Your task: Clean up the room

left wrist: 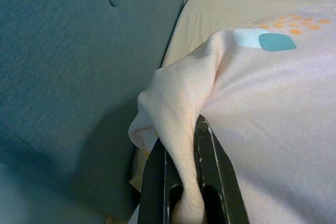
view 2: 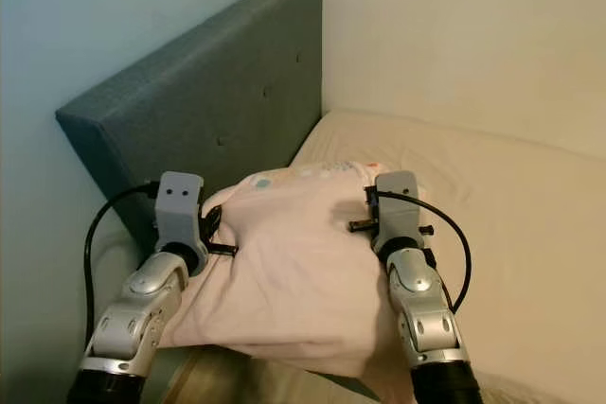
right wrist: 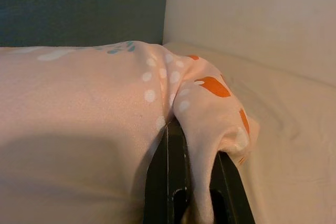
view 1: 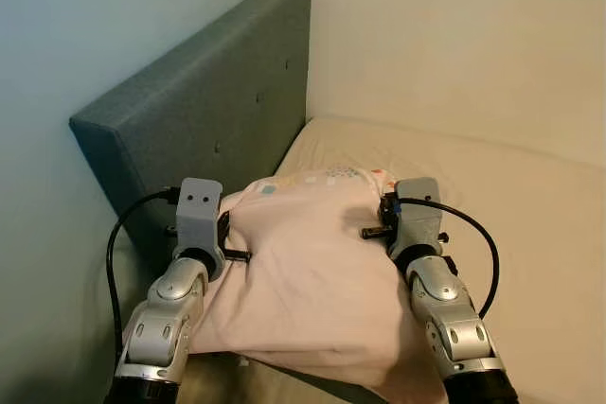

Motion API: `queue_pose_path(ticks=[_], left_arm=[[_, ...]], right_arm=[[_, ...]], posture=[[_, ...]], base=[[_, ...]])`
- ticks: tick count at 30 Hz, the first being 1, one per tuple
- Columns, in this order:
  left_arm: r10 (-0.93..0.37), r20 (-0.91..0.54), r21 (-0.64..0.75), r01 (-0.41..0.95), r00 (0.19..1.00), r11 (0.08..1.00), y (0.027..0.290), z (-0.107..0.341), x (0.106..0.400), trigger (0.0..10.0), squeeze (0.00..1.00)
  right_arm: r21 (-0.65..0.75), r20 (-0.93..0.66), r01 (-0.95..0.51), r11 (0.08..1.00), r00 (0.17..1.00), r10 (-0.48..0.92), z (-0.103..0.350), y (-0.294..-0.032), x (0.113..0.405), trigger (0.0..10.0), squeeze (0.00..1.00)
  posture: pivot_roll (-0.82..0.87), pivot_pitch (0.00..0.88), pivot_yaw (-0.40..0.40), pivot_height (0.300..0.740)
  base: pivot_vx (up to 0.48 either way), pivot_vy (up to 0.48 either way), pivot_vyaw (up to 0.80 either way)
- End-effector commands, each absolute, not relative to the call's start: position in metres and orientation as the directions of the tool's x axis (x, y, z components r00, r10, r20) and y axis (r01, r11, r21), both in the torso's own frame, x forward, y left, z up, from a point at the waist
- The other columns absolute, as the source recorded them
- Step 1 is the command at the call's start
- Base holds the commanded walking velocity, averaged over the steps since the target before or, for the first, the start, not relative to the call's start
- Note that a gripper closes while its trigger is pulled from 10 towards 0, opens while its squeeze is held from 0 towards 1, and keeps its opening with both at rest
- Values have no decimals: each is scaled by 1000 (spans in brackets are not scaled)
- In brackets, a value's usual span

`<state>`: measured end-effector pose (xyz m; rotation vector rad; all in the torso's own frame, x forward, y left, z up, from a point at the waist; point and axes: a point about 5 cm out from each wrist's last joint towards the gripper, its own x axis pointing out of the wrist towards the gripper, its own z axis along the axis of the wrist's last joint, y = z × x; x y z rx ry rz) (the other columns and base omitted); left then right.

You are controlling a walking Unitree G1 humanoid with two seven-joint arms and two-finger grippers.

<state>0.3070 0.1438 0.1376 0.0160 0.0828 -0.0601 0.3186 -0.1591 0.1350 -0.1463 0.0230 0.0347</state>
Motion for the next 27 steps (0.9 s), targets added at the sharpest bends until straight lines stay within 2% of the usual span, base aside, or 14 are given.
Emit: queue_pose_path(ticks=[1, 12, 27], left_arm=[[-31, -58, 43, 33, 998, 999, 151, 141, 308, 10000, 0], [-51, -55, 44, 53, 997, 998, 148, 142, 309, 10000, 0], [-87, -53, 55, 90, 995, 994, 144, 143, 308, 10000, 0]], right_arm=[[-141, 20, -7, 990, 1000, 9, 142, -164, 319, 10000, 0], [-136, 25, 1, 991, 1000, 2, 142, -164, 318, 10000, 0], [-125, 26, 15, 992, 1000, -12, 140, -164, 314, 10000, 0]], posture=[[-85, 52, 7, 652], [-82, 55, 14, 607], [-73, 66, 28, 607]], base=[[0, 0, 0], [0, 0, 0], [0, 0, 0]])
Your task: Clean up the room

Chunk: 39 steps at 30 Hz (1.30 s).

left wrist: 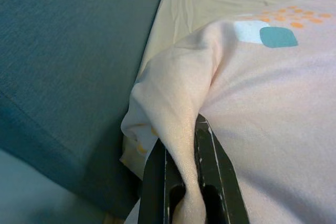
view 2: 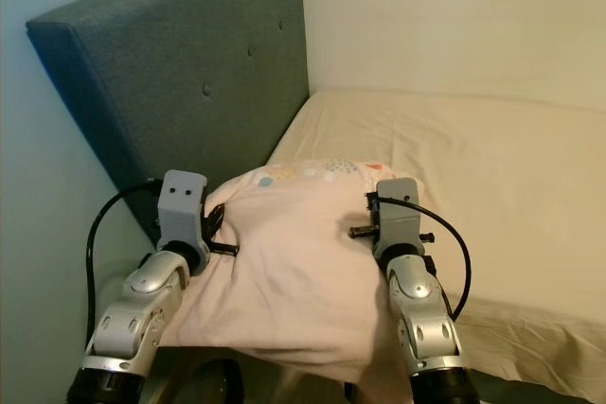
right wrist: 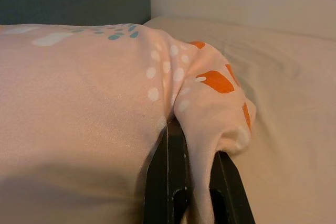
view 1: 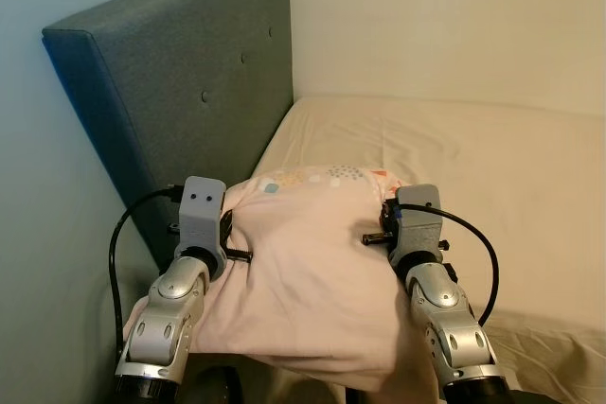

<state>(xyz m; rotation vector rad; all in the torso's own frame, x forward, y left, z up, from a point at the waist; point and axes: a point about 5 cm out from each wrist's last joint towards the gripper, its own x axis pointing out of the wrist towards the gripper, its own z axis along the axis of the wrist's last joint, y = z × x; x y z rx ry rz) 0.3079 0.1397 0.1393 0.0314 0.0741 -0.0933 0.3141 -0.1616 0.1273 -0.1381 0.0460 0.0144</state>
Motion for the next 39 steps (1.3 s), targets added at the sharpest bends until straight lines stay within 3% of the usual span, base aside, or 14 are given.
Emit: queue_pose_path(ticks=[1, 21, 30, 35, 39], left_arm=[[-87, -53, 56, 90, 995, 994, 144, 143, 308, 10000, 0], [-43, -88, 48, 48, 995, 998, 153, 134, 308, 10000, 0], [-25, -68, 87, 30, 997, 996, 162, 138, 317, 10000, 0], [-54, 54, 192, 43, 997, 980, 179, 171, 354, 10000, 0], [-56, 94, 215, 35, 994, 976, 185, 185, 365, 10000, 0]], right_arm=[[-121, 23, 18, 992, 1000, -15, 140, -165, 314, 10000, 0], [-133, 50, 8, 991, 999, -1, 146, -163, 318, 10000, 0], [-179, 86, -27, 983, 995, 43, 162, -155, 338, 10000, 0], [-200, 143, -49, 979, 987, 78, 191, -148, 380, 10000, 0], [-201, 160, -49, 978, 984, 82, 202, -146, 389, 10000, 0]], posture=[[-73, 66, 28, 607], [-67, 91, 6, 592], [-63, 146, -8, 577], [-45, 225, -11, 577], [-41, 238, -11, 577]], base=[[0, 0, 0], [0, 0, 0], [0, 0, 0], [0, 0, 0], [0, 0, 0]])
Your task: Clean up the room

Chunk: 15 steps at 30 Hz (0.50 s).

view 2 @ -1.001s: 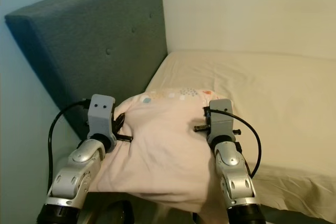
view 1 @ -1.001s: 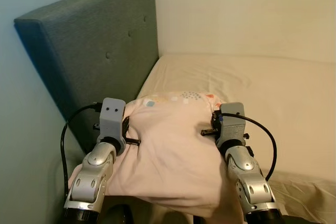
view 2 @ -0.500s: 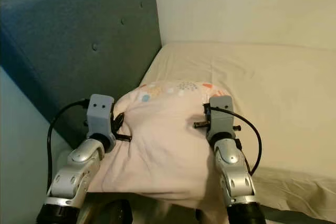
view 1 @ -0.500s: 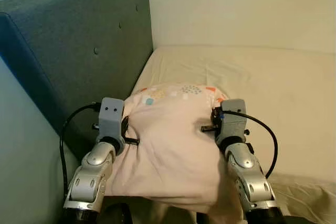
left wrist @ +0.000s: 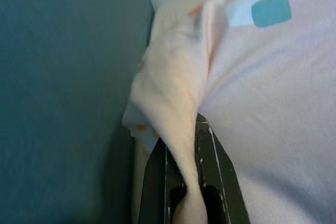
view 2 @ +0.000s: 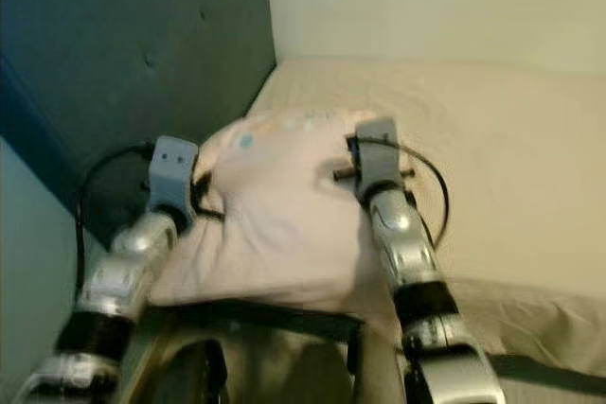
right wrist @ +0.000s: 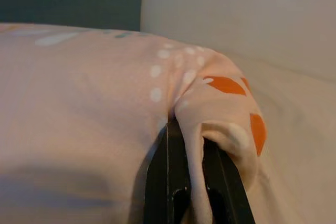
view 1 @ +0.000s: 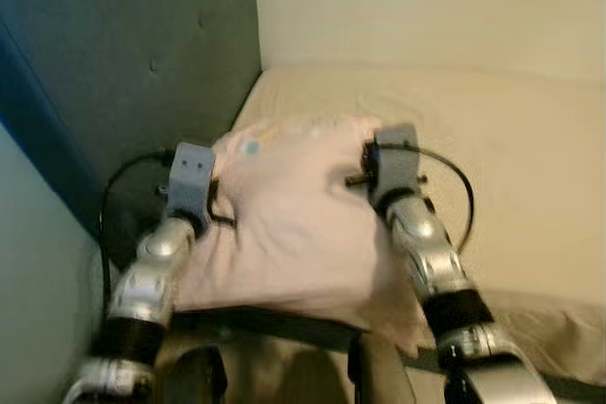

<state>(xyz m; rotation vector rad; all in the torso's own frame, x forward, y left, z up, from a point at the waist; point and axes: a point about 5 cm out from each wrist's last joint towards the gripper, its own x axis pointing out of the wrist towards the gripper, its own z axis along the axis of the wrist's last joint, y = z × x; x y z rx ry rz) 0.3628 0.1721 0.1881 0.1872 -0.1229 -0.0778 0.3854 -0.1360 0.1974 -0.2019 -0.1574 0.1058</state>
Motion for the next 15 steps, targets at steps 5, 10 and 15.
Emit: queue_pose_path(ticks=[5, 10, 15], left_arm=[[15, 279, 341, -114, 960, 933, 217, 277, 400, 10000, 0], [65, 364, 360, -205, 929, 910, 240, 317, 398, 10000, 0], [83, 488, 442, -328, 869, 835, 281, 374, 377, 10000, 0]], right_arm=[[-203, 266, -60, 977, 957, 114, 268, -130, 416, 10000, 0], [-191, 328, -72, 979, 935, 132, 296, -123, 419, 10000, 0], [-152, 393, -109, 982, 905, 161, 320, -113, 420, 10000, 0]], posture=[[1, 297, -36, 577], [18, 302, -45, 577], [42, 306, -57, 577]], base=[[0, 0, 0], [0, 0, 0], [0, 0, 0]])
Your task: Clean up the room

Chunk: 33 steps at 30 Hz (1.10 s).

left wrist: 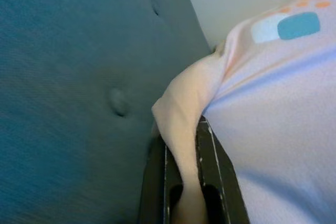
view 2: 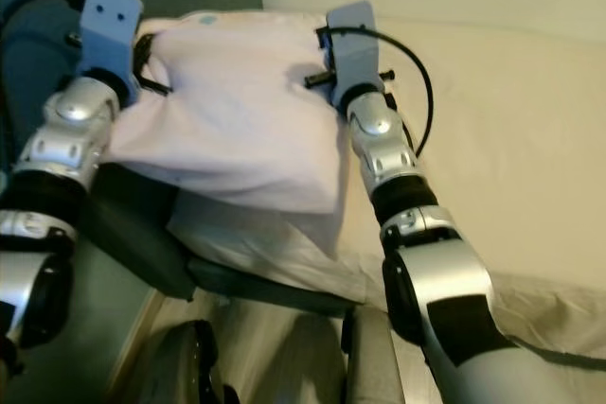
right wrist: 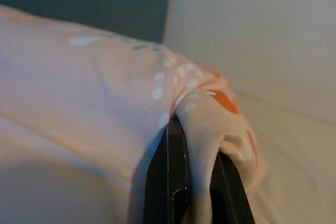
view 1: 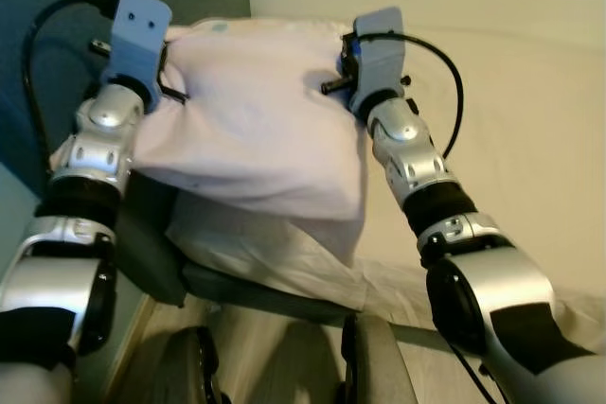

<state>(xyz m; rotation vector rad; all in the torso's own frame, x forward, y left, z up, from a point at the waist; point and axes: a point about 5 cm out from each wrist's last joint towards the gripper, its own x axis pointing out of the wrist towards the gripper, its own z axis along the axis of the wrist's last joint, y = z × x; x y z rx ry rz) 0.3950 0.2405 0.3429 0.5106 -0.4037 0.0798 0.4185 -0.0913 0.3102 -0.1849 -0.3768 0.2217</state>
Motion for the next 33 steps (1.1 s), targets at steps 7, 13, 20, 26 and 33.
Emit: queue_pose_path(ticks=[7, 13, 20, 26, 33], left_arm=[[-3, 436, 490, -235, 900, 839, 287, 355, 374, 10000, 0], [-114, 301, 495, -54, 947, 867, 256, 281, 378, 10000, 0], [-159, 233, 440, 42, 959, 897, 214, 224, 372, 10000, 0], [-163, 203, 351, 83, 966, 933, 172, 182, 359, 10000, 0], [-178, 229, 348, 90, 957, 933, 164, 183, 350, 10000, 0]], right_arm=[[-140, 246, -177, 974, 947, 207, 264, -97, 420, 10000, 0], [-125, -42, -211, 970, 977, 207, 176, -92, 406, 10000, 0], [-92, -250, -205, 974, 952, 177, 117, -100, 386, 10000, 0], [-140, -357, -156, 978, 929, 97, 90, -122, 374, 10000, 0], [-163, -373, -149, 975, 925, 79, 85, -131, 372, 10000, 0]], posture=[[49, 310, -60, 577], [65, 319, -56, 577], [90, 326, -47, 577], [108, 330, -42, 577], [128, 333, -35, 577]], base=[[0, 0, 0], [0, 0, 0], [0, 0, 0], [0, 0, 0], [0, 0, 0]])
